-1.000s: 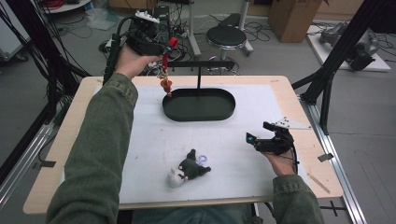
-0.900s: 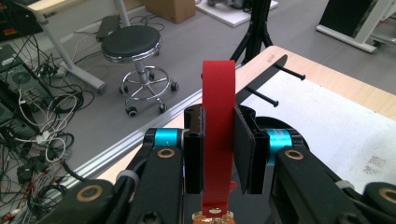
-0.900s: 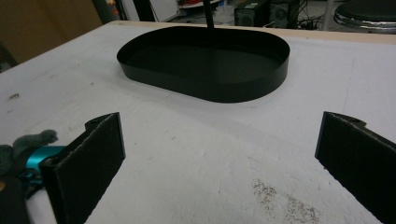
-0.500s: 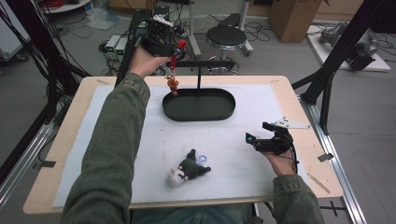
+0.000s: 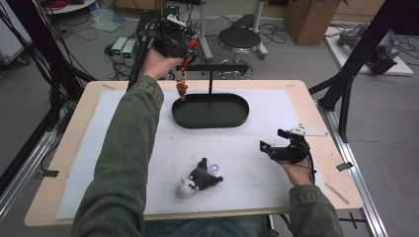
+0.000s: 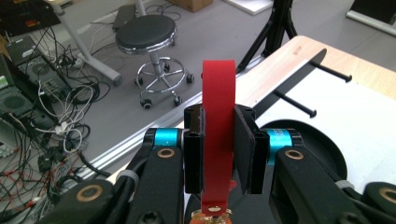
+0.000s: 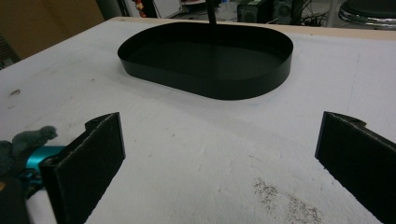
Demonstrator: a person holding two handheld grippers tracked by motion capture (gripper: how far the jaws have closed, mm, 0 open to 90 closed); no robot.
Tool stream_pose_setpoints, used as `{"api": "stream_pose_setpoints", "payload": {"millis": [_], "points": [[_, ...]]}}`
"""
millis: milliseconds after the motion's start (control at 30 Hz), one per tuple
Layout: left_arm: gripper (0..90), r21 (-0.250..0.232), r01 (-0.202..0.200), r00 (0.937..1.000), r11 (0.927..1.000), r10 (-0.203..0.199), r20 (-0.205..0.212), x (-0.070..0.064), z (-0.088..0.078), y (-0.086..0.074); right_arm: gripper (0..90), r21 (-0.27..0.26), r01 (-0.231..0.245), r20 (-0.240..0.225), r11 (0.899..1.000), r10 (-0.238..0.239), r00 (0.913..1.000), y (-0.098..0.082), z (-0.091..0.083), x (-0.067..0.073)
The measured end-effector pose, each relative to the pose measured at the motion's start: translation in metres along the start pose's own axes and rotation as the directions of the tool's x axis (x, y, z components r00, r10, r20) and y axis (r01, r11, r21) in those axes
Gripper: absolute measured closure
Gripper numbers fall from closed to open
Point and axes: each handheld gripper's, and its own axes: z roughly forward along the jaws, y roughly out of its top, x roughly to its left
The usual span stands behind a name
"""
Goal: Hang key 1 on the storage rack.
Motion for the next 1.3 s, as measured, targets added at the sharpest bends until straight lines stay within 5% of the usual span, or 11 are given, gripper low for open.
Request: {"api": "stream_pose_setpoints", "payload": {"millis": [267, 367, 467, 500, 600, 1000, 1300], "points": [[74.7, -0.005, 0.026, 0.9996, 0.9996, -0.026, -0.009, 0.010, 0.012, -0.003, 0.6, 0.000, -0.006, -0.004, 1.000, 0.006, 1.0000, 0.000, 0.000, 0.000], [70.7, -0.079, 0.067, 0.9966, 0.9947, -0.062, 0.054, 0.015, 0.012, -0.006, 0.6, -0.002, -0.001, -0.007, 1.000, 0.001, 1.0000, 0.000, 0.001, -0.002], [38.8, -0.116, 0.153, 0.9823, 0.9814, -0.138, 0.127, 0.018, 0.011, -0.006, 0.6, 0.001, 0.002, -0.005, 1.000, -0.002, 1.0000, 0.000, 0.001, -0.002], [14.0, -0.099, 0.152, 0.9830, 0.9834, -0.140, 0.119, 0.018, 0.012, -0.007, 0.6, 0.006, -0.008, -0.008, 1.000, 0.008, 0.9999, 0.000, 0.000, -0.001], [8.3, -0.049, 0.134, 0.9864, 0.9898, -0.128, 0.103, 0.019, 0.012, -0.011, 0.6, 0.004, -0.009, -0.008, 1.000, 0.009, 0.9999, 0.000, 0.000, -0.001], [6.2, -0.030, 0.144, 0.9818, 0.9891, -0.139, 0.129, 0.022, 0.002, -0.041, 0.6, 0.002, -0.007, -0.013, 1.000, 0.007, 0.9999, 0.000, 0.000, -0.001], [6.2, 0.011, 0.105, 0.9798, 0.9945, -0.105, 0.170, 0.021, -0.001, -0.061, 0.6, 0.002, -0.004, -0.012, 1.000, 0.004, 0.9999, 0.000, 0.001, -0.001]]}}
